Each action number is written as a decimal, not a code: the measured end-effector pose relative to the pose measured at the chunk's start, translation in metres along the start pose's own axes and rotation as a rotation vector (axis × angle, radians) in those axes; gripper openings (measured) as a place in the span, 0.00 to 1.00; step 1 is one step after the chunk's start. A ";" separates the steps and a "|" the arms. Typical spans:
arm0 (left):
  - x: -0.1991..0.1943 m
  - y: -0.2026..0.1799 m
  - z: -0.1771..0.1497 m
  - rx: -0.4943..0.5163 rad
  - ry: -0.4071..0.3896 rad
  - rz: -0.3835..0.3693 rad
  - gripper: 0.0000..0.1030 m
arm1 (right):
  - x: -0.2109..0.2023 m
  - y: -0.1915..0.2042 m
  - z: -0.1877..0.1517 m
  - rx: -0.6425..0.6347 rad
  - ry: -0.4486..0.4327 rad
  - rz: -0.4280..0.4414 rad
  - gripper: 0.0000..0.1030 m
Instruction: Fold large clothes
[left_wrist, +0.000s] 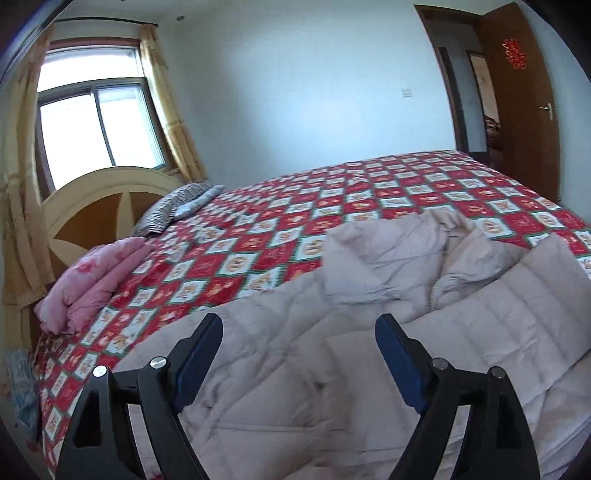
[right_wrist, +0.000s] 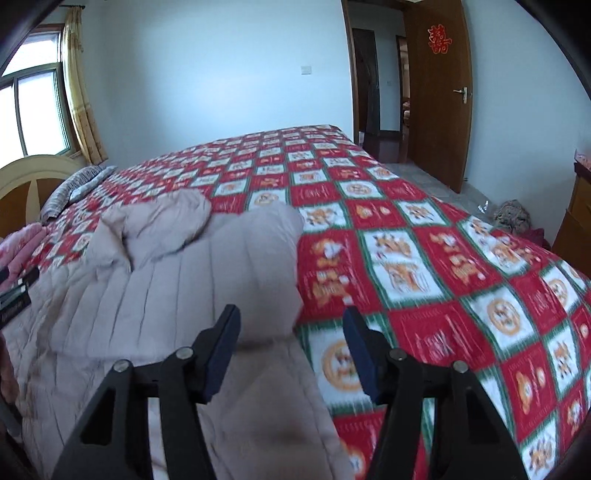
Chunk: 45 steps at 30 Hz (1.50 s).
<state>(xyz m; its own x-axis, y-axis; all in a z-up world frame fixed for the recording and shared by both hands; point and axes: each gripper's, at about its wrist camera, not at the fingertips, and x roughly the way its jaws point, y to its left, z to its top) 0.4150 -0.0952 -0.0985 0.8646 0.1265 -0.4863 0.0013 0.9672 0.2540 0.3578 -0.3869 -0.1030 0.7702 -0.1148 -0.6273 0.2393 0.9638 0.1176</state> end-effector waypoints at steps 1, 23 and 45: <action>0.002 -0.009 0.001 0.002 0.004 -0.022 0.83 | 0.009 0.003 0.007 -0.001 0.002 0.009 0.59; 0.104 -0.051 -0.045 0.106 0.216 0.027 0.87 | 0.119 0.058 -0.006 -0.214 0.166 -0.030 0.59; 0.118 -0.039 -0.048 0.021 0.280 -0.041 0.94 | 0.099 0.077 0.000 -0.276 0.164 -0.099 0.61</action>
<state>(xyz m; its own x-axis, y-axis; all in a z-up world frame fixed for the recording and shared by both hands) 0.4930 -0.1073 -0.2058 0.6912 0.1465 -0.7076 0.0458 0.9684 0.2453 0.4529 -0.3240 -0.1564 0.6405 -0.1921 -0.7436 0.1218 0.9814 -0.1486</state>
